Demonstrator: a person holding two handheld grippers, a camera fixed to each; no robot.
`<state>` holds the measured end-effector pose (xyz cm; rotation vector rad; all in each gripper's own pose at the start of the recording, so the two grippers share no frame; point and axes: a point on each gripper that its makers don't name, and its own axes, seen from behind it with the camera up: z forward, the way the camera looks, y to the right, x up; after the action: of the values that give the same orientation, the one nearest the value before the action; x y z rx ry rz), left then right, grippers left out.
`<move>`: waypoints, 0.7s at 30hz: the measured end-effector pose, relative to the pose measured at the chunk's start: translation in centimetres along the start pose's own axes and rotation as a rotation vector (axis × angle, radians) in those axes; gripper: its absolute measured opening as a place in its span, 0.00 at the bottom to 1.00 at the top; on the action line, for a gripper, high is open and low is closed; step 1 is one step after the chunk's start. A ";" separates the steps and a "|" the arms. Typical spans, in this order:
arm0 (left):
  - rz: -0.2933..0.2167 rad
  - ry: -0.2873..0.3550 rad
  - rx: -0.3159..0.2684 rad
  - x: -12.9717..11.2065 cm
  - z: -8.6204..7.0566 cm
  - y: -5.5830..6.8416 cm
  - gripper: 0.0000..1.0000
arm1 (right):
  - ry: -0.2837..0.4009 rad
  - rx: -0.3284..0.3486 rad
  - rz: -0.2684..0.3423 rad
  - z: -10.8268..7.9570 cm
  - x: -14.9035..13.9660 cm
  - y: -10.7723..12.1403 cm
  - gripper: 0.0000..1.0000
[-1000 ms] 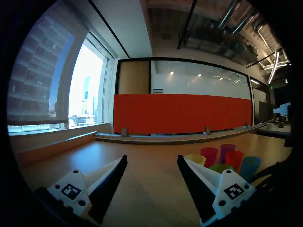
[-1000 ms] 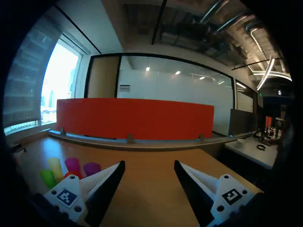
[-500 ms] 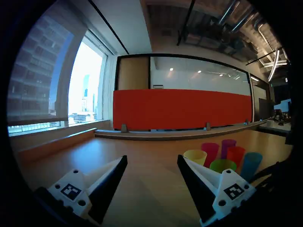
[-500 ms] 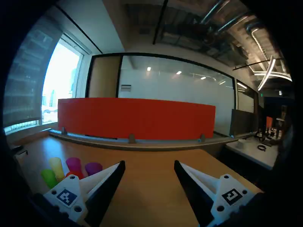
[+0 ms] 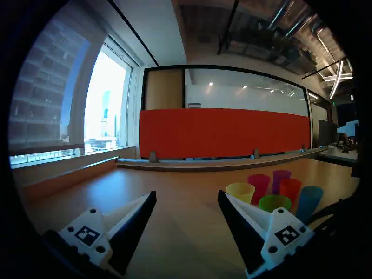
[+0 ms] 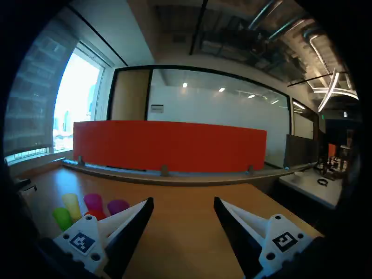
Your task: Pour water
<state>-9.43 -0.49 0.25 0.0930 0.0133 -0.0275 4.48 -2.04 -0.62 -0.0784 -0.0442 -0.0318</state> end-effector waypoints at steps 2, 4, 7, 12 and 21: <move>0.001 0.000 0.000 0.0 0.0 0.0 0.98 | 0.004 0.001 0.002 -0.1 0.1 0.0 1.00; 0.001 0.000 0.000 0.0 0.0 0.0 0.98 | 0.007 0.005 0.007 -0.3 0.0 -0.1 1.00; 0.000 0.000 0.000 -0.1 0.0 0.0 0.98 | 0.012 0.014 0.015 -0.6 -0.2 -0.1 1.00; 0.001 -0.001 0.000 -0.1 -0.1 0.0 0.98 | 0.028 0.022 0.021 -1.1 -0.6 0.1 1.00; 0.001 -0.001 0.000 -0.1 -0.1 0.0 0.98 | 0.052 0.049 0.025 -1.0 -2.1 -0.2 1.00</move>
<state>-9.51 -0.45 0.13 0.0933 0.0125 -0.0266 2.39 -2.27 -1.68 -0.0292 0.0082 -0.0082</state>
